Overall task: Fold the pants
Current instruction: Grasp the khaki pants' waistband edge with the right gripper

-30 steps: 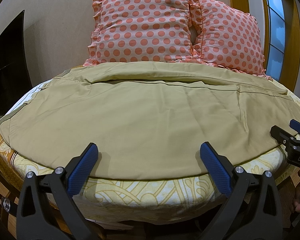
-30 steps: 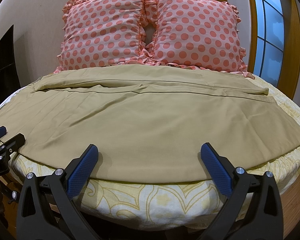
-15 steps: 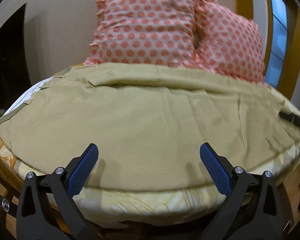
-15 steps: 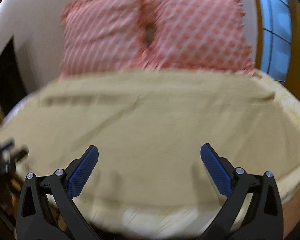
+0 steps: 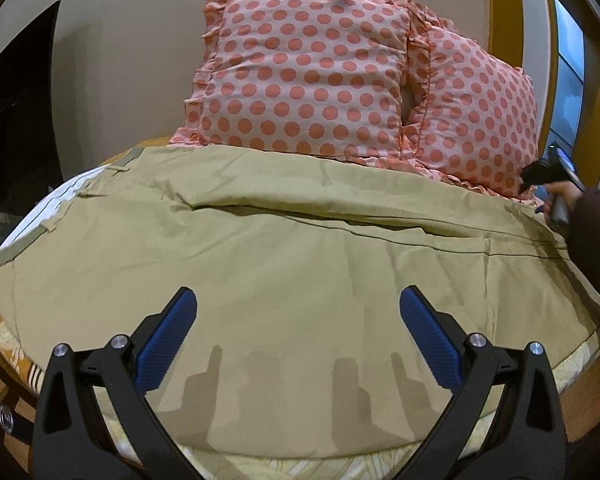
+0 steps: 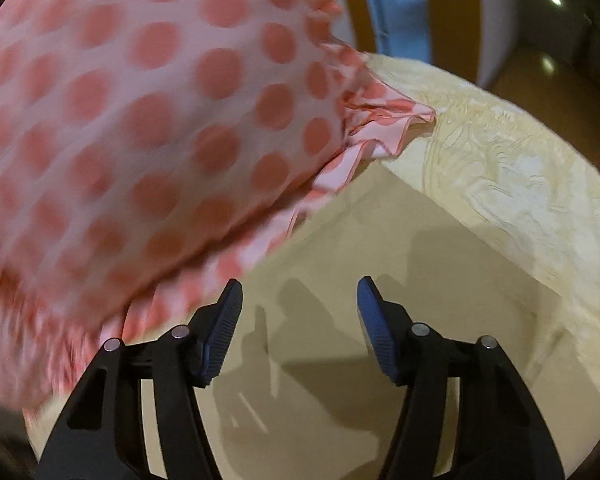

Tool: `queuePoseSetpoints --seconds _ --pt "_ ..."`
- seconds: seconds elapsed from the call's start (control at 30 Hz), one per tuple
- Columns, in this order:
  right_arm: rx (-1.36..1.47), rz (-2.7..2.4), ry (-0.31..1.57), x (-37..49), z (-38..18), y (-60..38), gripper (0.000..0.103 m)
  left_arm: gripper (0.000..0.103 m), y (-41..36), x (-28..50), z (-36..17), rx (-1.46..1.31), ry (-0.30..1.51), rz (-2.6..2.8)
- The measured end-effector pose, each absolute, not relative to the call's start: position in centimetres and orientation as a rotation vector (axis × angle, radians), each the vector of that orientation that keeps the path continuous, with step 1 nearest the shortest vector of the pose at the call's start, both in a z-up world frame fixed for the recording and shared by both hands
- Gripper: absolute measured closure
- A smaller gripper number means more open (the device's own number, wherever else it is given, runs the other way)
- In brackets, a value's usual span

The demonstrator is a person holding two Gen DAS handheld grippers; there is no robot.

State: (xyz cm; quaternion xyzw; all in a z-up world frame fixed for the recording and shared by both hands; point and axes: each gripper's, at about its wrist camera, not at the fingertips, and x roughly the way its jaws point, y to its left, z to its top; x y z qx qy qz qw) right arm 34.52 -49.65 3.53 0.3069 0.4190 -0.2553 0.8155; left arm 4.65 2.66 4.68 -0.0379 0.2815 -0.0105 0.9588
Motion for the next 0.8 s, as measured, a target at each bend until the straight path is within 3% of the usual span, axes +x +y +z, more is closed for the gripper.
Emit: queuePoseSetpoints --seconds 0.1,0.17,0.23,0.33,0.4,0.63,0.8 --pt "0.523 -0.623 0.934 37.2 2.2 -49.5 0.041 0.002 2.4 5.5 4.5 -0.064 0.574 -0.036" --pt "0.369 -0.636 0.947 38.0 1.7 -48.4 0.05 0.002 2.2 6.1 4.1 -0.056 0.591 -0.04" --pt "0.335 -0.565 0.905 37.1 1.5 -47.9 0.072 0.002 2.4 6.4 3.7 -0.06 0.604 -0.042" --pt "0.38 -0.482 0.861 35.1 1.3 -48.8 0.092 0.002 2.8 6.5 3.4 -0.087 0.612 -0.043" --pt "0.509 -0.414 0.817 33.3 1.4 -50.2 0.098 0.002 3.2 6.5 3.4 -0.112 0.617 -0.045" --pt "0.757 -0.106 0.48 19.5 6.4 -51.3 0.099 0.002 4.9 5.1 4.3 -0.172 0.587 -0.011" --pt "0.856 -0.063 0.483 8.9 4.9 -49.3 0.099 0.002 6.4 5.1 5.8 -0.208 0.561 -0.01"
